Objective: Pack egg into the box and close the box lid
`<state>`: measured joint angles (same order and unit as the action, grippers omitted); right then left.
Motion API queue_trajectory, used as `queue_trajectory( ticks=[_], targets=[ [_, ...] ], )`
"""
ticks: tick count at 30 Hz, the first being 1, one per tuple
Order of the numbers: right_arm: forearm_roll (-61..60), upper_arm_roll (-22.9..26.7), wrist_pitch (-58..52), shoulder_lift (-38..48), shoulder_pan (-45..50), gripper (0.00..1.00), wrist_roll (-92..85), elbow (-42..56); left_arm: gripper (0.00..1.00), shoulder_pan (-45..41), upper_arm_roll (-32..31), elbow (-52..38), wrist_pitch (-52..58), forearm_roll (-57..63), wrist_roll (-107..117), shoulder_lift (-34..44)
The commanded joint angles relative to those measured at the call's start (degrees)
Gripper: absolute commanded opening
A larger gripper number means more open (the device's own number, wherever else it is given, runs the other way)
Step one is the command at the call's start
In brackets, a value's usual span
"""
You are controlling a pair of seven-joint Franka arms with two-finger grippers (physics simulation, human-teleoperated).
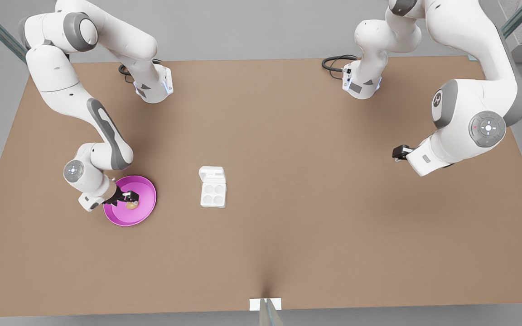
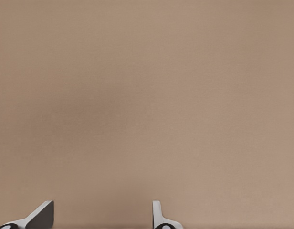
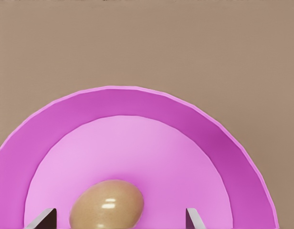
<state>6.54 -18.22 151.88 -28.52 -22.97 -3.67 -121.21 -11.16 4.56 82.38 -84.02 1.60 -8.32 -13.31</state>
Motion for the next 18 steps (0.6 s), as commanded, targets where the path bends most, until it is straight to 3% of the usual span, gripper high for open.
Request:
queue_trajectory(
  ticks=[1,18],
  targets=[
    [-0.12,0.02,0.26,-0.04,0.21,1.0,0.42,0.1,1.0,0.0,0.01,-0.03,-0.09,0.07,-0.12,-0.05],
    [0.41,0.29,0.17,-1.98,-1.2,1.0,-0.64,1.33,1.0,0.0,0.01,0.06,-0.01,-0.02,-0.12,-0.23]
  ],
)
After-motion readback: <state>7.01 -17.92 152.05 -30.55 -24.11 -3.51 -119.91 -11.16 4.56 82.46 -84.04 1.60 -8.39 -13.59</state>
